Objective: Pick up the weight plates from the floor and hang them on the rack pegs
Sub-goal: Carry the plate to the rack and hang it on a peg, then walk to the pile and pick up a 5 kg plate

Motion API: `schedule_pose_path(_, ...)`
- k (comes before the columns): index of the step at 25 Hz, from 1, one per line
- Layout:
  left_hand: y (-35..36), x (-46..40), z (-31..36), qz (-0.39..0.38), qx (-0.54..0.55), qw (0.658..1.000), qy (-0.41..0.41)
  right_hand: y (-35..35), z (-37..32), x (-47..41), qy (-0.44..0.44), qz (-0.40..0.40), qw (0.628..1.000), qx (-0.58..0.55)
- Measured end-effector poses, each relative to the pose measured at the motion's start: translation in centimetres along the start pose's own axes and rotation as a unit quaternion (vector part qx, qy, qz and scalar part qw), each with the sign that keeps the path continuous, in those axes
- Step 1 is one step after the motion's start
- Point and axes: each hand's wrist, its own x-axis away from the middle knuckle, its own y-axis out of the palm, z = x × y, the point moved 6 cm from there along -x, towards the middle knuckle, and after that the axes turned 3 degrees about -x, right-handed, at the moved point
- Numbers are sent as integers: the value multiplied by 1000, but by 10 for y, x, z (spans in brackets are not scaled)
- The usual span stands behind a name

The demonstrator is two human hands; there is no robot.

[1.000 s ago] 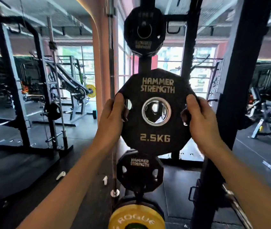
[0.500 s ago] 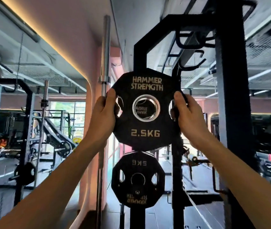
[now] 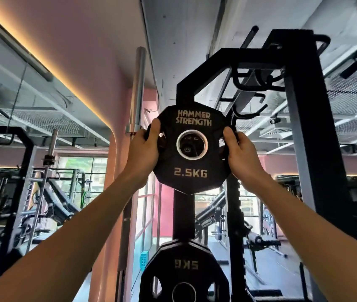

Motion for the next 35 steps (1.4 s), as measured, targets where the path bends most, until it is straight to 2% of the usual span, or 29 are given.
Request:
schedule_pose_path(11, 17, -49, -75, -3, -40, 999, -15, 27, 69, -51, 46, -21, 999, -8)
schedule_pose_path(20, 22, -55, -88, -15, -58, 998, 10, 31, 83, -54, 42, -19, 999, 2)
schedule_pose_path(22, 23, -54, -89, -37, -75, 997, 5, 29, 81, -52, 48, -24, 998, 21)
schedule_pose_path(25, 20, -44, -90, -58, -144, 988, 7, 25, 80, -38, 77, -56, 987, 127)
schedule_pose_path(31, 0, 34, -110, -115, -191, 968, -115, 3, 107, 46, 175, -152, 959, 164)
schedule_pose_path(35, -23, 139, -143, -143, -235, 944, -184, -16, 127, 128, 203, -184, 941, 198)
